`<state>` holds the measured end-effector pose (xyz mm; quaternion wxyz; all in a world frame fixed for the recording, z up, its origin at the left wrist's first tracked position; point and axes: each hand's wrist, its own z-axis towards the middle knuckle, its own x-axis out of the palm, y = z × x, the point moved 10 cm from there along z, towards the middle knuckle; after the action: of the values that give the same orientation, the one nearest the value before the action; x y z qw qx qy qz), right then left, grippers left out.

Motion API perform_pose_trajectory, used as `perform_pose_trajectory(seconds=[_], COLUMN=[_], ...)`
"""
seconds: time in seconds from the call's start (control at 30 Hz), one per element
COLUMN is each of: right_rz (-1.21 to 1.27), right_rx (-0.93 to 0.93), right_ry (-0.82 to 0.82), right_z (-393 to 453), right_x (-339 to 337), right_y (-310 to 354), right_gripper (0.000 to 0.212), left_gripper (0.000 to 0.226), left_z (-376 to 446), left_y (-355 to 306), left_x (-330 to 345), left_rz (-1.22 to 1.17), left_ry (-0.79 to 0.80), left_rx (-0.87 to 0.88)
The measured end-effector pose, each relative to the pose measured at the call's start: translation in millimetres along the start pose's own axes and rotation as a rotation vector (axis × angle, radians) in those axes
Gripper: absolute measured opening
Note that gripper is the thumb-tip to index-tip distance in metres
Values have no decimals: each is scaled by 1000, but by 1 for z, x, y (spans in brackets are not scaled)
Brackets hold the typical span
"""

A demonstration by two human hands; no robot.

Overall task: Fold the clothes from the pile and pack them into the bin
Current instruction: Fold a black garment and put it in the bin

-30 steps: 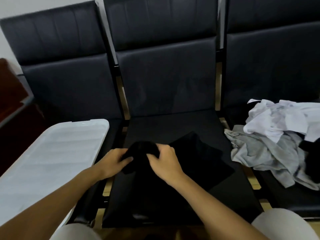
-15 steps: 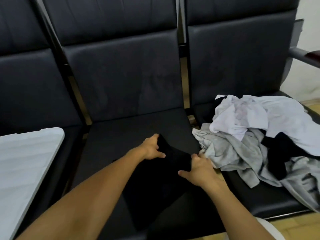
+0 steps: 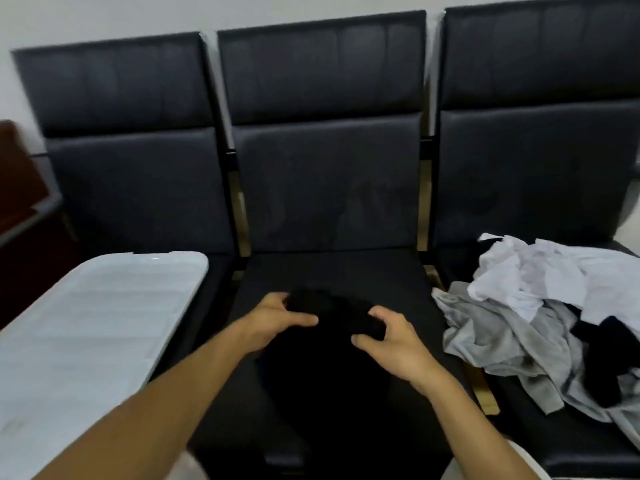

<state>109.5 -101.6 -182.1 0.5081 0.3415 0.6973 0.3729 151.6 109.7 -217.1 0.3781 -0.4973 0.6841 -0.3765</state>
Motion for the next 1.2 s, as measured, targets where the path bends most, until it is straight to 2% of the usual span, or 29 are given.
perform_pose_trajectory(seconds=[0.07, 0.13, 0.2, 0.27, 0.3, 0.4, 0.57, 0.67, 0.77, 0.9, 1.0, 1.1, 1.2], right_rz=[-13, -82, -139, -121, -133, -258, -541, -656, -691, -771, -1008, -1230, -1156], right_rx=[-174, -346, -495, -622, -682, -799, -890, -881, -833, -798, -757, -674, -663], right_ry=[-36, -67, -52, 87, 180, 407, 699, 903, 1014, 965, 1020, 1058, 953], right_z=[-16, -34, -54, -79, -94, -132, -193, -222, -227, -213, -207, -192, -171], right_x=[12, 33, 66, 115, 143, 241, 397, 470, 511, 527, 529, 513, 497], right_y=[59, 119, 177, 226, 247, 281, 271, 240, 217, 202, 160, 125, 137], right_gripper=[18, 29, 41, 29, 20, 12, 16, 14, 36, 17, 17, 21, 11], left_gripper=[79, 53, 50, 54, 48, 39, 31, 28, 27, 14, 19, 25, 18], left_z=[-59, -127, -200, -277, -316, -426, -540, -566, -571, -565, -540, -511, -493], left_y=[-15, -20, -12, 7, 19, 71, 189, 248, 282, 315, 332, 346, 328], left_x=[-43, -93, -145, -190, -211, -253, -259, -257, -256, -243, -210, -181, -186], left_rz=[-227, -306, -274, -192, -114, 100, 112, 112, 153, 282, 388, 395, 425], left_ry=[-41, -129, -240, -394, -496, -751, -871, -942, -980, -970, -793, -600, -651], left_rx=[71, 139, 213, 274, 284, 203, 77, -18, -79, -131, -132, -184, -147])
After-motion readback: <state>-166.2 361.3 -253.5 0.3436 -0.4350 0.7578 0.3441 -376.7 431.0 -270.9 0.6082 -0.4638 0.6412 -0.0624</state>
